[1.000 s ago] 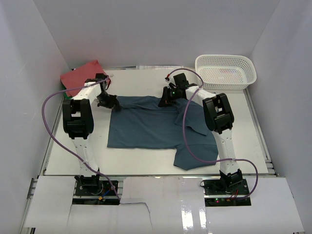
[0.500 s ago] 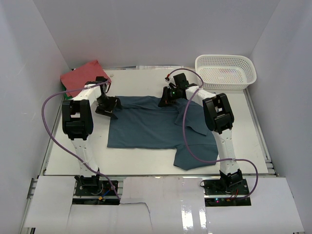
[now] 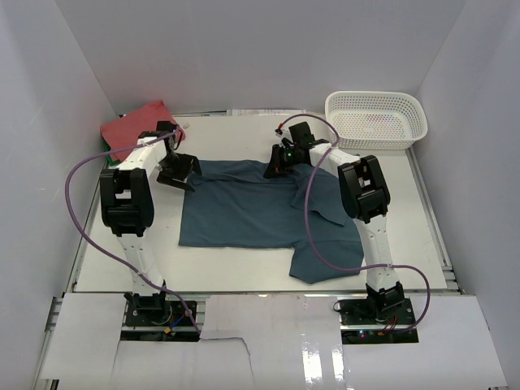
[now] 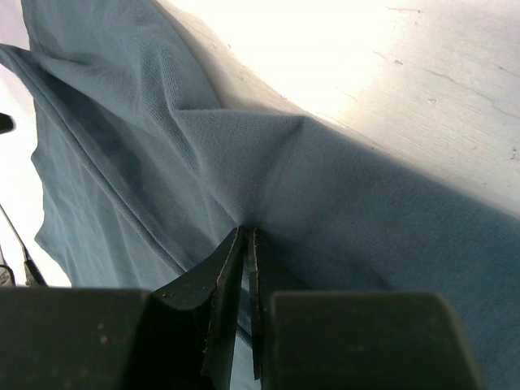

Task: Fold and stack the t-shirts
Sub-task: Fold the flattened tshirt in 1/3 of the way

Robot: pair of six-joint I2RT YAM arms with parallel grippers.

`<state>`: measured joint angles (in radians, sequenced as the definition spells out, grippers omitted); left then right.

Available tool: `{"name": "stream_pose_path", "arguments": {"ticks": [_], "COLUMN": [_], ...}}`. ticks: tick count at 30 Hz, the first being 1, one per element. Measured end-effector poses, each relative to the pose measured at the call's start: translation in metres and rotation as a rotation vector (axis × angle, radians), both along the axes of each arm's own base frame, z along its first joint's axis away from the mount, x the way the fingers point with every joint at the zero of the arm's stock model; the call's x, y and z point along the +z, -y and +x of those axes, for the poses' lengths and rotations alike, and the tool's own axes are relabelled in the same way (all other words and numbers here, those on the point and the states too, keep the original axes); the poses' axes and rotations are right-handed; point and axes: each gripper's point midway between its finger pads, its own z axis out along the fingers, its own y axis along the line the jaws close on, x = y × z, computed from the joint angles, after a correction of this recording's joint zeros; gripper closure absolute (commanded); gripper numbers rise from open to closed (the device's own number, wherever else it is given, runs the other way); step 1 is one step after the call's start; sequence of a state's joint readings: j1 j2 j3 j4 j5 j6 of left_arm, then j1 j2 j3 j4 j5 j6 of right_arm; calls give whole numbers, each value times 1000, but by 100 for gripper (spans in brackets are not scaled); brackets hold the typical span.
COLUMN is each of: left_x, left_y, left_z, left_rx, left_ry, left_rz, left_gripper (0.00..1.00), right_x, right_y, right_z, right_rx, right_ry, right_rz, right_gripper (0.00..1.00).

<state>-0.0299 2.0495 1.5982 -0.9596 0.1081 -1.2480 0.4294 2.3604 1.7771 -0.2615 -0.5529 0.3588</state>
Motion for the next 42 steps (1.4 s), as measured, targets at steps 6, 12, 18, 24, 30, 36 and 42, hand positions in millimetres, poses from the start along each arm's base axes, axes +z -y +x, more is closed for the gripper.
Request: {"name": "stream_pose_path", "arguments": {"ticks": [6,12,18,24,30,36,42], "left_x": [22,27,25,16,10,6,3], "left_y": [-3,-5,-8,-9,-9,-9,-9], "left_z": [10,16,21,28,36,36,35], "left_rx": [10,17,29,33,38,38,35], "left_ry": [68,90,92,79,78,69,63], "left_rz": [14,25,41,51,52,53,52], "left_gripper": [26,32,32,34,57,62,97], "right_x": [0,0,0,0,0,0,0], "right_y": [0,1,1,2,3,3,4], "right_z": [0,1,1,1,-1,-1,0], "right_rx": [0,-2,-2,-1,-1,-1,-2], "right_ry": [0,0,0,1,-2,-3,-3], "right_rz": [0,0,0,-1,-3,-3,-3], "right_gripper": [87,87,87,87,87,87,87]}}
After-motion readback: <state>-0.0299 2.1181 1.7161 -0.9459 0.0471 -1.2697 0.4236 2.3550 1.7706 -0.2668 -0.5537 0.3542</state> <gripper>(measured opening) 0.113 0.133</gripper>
